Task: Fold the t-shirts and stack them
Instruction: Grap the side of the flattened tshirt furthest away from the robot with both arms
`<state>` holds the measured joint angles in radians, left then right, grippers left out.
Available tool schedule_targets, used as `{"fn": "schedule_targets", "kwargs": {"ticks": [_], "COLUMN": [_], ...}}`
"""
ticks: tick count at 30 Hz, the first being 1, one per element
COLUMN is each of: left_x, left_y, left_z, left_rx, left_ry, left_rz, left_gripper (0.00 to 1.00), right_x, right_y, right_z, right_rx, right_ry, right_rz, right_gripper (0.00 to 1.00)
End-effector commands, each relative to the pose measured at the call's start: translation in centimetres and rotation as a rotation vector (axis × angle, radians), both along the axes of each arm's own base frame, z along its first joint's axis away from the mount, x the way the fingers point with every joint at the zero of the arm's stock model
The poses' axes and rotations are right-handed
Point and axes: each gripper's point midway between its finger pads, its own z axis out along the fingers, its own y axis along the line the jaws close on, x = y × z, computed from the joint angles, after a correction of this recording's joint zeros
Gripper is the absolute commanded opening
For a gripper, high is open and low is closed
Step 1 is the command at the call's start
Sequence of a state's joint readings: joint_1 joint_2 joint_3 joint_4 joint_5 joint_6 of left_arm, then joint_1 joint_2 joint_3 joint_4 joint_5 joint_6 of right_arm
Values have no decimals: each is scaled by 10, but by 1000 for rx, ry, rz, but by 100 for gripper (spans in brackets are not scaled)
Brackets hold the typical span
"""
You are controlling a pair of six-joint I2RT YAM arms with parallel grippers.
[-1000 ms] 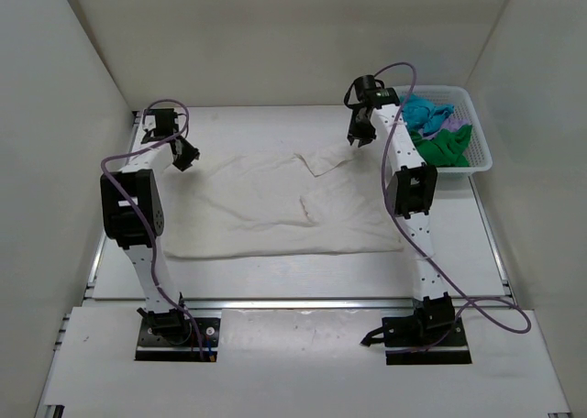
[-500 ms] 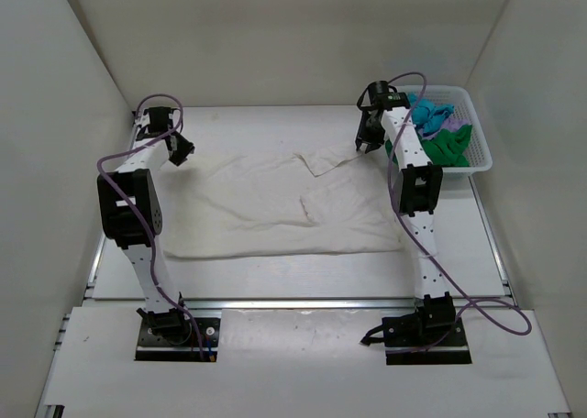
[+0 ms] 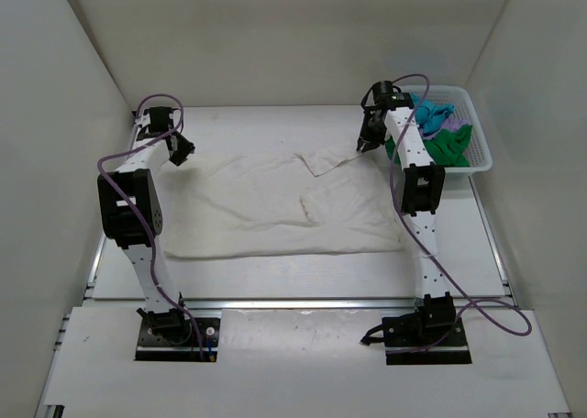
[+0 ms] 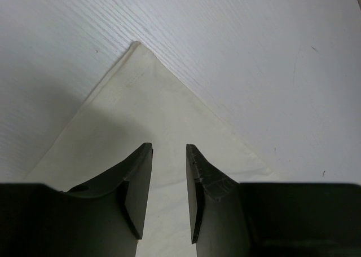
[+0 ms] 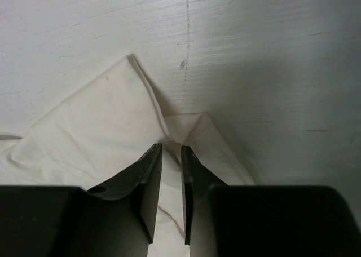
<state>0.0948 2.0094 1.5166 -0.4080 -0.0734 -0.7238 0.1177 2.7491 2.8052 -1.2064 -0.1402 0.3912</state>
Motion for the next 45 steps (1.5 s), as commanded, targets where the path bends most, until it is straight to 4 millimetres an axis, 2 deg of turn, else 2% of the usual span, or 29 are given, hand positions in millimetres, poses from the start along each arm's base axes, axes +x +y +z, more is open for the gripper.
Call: {"fn": "schedule_targets", "kwargs": {"ticks": [1,4,7,12,14,17,18,19,22,25,26,27,31,32,35,39,40,41,42,45], "left_x": [8,8,10,8,7,5,3,-1,-11,-16,-12,-15,2,2,21,32,40,40,39,44], "left_y": [8,16,11,9,16,7,10,9,15,16,18,17,16,19,18,24,22,19,20,23], "left_z": [13,12,15,21,24,24,23,20,-7,-22,-21,-26,-17,-20,-3,-9,-1,-7,-11,-6], "left_rx": [32,37,51,111,141,186,183,176,96,34,22,-5,-5,13,40,22,20,27,44,50], "left_ry": [-32,-30,-34,-18,11,62,75,95,177,181,159,163,125,140,83,74,58,91,108,66], "left_rz": [15,32,10,1,9,-9,12,3,60,94,108,128,191,221,286,381,385,390,412,440], "left_gripper": [41,42,48,59,60,60,59,58,57,56,57,57,56,56,57,55,55,55,55,56], "right_x": [6,5,2,2,-1,-6,-8,-11,-22,-32,-36,-37,-39,-39,-42,-49,-49,-51,-51,-48], "right_y": [5,9,15,19,22,31,33,36,45,55,59,56,59,60,69,80,80,83,82,74], "right_z": [11,18,26,49,59,79,91,96,120,137,136,142,144,146,147,151,149,153,158,162], "right_rx": [23,21,19,33,37,34,35,37,47,54,59,59,64,71,79,77,79,84,83,94], "right_ry": [-37,-48,-54,-89,-97,-126,-146,-150,-169,-186,-172,-185,-182,-188,-190,-188,-183,-185,-199,-210], "right_rz": [11,15,24,31,31,54,61,71,100,136,142,140,149,148,170,194,190,192,196,188], "right_gripper": [16,7,0,1,0,0,0,0,0,0,0,0,0,0,0,1,0,0,0,0]}}
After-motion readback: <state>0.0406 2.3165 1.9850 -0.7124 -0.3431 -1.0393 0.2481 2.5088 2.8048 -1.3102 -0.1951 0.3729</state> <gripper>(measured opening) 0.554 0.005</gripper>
